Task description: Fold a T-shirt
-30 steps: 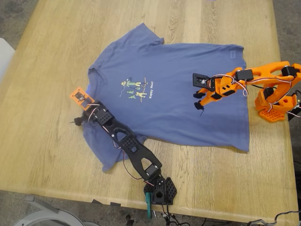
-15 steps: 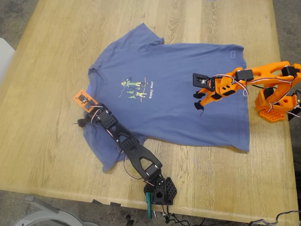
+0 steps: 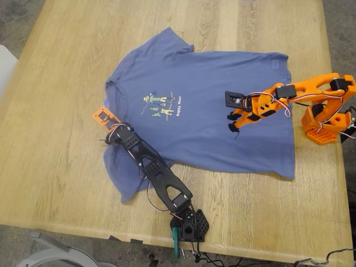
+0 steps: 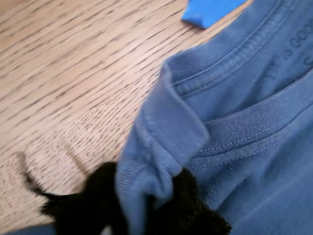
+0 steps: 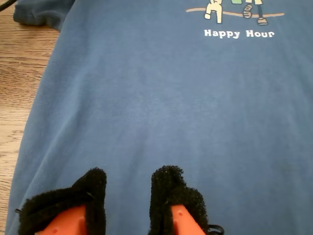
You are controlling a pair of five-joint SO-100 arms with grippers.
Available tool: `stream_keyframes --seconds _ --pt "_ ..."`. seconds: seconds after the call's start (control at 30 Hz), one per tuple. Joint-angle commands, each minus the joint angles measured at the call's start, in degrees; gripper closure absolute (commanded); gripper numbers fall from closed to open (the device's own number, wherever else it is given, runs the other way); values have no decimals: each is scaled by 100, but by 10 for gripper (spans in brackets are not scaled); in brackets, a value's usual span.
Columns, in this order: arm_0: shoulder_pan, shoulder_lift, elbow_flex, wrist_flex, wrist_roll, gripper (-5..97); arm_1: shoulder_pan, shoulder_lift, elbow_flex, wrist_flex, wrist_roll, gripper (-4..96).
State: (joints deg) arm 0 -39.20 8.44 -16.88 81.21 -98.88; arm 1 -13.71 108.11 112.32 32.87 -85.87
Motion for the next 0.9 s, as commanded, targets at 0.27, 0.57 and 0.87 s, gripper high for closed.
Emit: stream_keyframes --seconds 0.27,0.57,0.87 --pt "396 703 -220 615 -123 918 114 -729 -141 -1169 132 687" --pt "501 1063 -220 861 -114 918 158 -1600 -237 -1925 185 665" --pt "510 1327 -220 1063 -97 918 79 -2232 -738 -2312 193 657"
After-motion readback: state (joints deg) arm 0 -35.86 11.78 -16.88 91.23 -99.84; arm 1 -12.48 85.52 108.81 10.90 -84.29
